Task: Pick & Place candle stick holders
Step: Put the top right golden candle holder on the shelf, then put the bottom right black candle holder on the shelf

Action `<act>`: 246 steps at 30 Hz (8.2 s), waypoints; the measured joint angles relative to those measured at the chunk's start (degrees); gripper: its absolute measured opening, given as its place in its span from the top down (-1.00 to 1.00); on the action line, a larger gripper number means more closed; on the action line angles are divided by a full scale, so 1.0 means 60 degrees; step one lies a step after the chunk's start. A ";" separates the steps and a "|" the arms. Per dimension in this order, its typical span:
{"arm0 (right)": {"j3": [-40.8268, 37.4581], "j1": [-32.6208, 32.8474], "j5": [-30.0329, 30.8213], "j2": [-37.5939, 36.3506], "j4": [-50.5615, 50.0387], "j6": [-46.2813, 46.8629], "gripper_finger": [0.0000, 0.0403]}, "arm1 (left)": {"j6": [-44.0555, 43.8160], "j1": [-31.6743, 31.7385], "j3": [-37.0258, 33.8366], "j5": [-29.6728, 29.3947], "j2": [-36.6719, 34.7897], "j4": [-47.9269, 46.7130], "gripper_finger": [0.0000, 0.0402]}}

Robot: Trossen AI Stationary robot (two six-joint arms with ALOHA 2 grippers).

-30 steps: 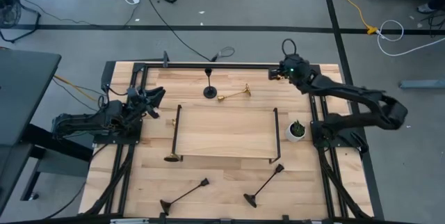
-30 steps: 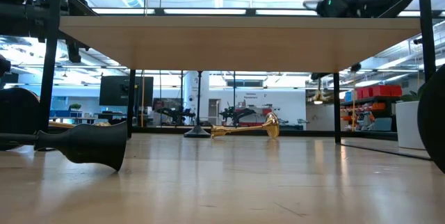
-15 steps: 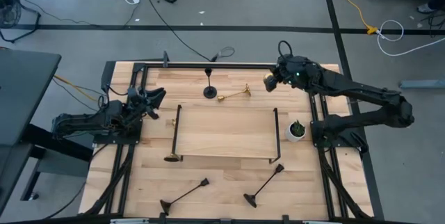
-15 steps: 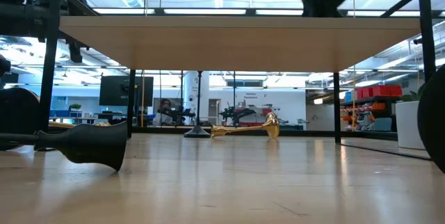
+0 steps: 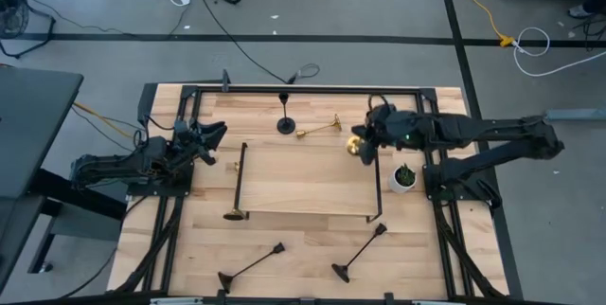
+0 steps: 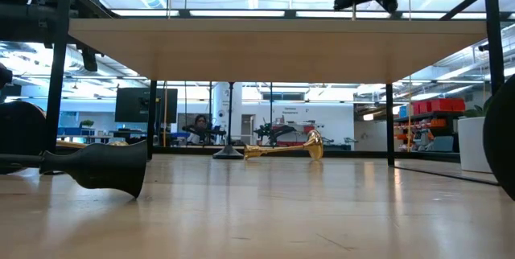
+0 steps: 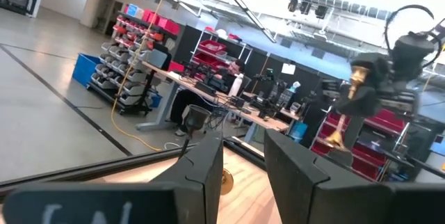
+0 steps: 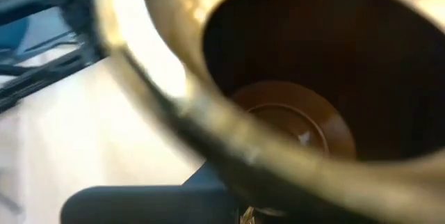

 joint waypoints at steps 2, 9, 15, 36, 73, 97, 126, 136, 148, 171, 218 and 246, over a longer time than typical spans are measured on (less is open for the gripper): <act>0.0000 0.0404 0.0093 0.0121 -0.0198 0.0169 0.99 | 0.0000 -0.0002 0.0000 0.0000 0.0000 0.0054 0.46; 0.0000 0.1212 0.0749 0.0958 -0.0372 0.0603 0.99 | 0.0000 0.0001 0.0000 0.0069 0.0000 0.0066 0.46; 0.0000 0.1299 0.1030 0.1578 -0.0216 0.0568 0.99 | 0.0000 -0.0002 0.0000 0.0200 0.0000 0.0064 0.46; -0.0055 0.1466 0.0952 0.1815 -0.0034 0.0600 0.98 | 0.0000 -0.0001 -0.0003 0.0222 0.0000 0.0064 0.46; -0.0937 0.1815 0.2606 0.1778 0.0348 0.1445 0.75 | 0.0004 0.0000 -0.0001 0.0222 0.0000 0.0064 0.46; -0.0991 0.1811 0.1343 0.0785 0.0236 0.0326 -0.04 | 0.0004 0.0001 -0.0002 0.0222 0.0000 0.0035 0.46; -0.0980 0.2092 -0.2404 -0.1115 -0.1754 0.1393 -0.16 | 0.0004 0.0001 -0.0004 0.0222 0.0000 0.0032 0.46; -0.0978 0.3605 -0.3000 -0.1089 -0.1935 0.3530 -0.13 | 0.0004 -0.0002 -0.0001 0.0226 0.0000 0.0032 0.46; -0.0969 0.6179 -0.1678 -0.0374 -0.0380 0.5238 -0.13 | 0.0000 0.0001 -0.0004 0.0430 0.0000 0.0032 0.46; -0.0969 0.8401 -0.1058 0.3643 0.2688 0.9228 -0.14 | -0.1243 -0.0002 -0.0004 0.1451 0.0000 0.0057 0.46; -0.0973 0.7452 -0.0101 0.6359 0.1326 1.6916 -0.14 | -0.1173 -0.0002 -0.0004 0.2288 0.0000 0.1146 0.46; -0.0973 0.7693 -0.1744 0.6525 0.1106 1.6443 0.89 | -0.1177 0.0000 -0.0004 0.2390 0.0000 0.1226 0.46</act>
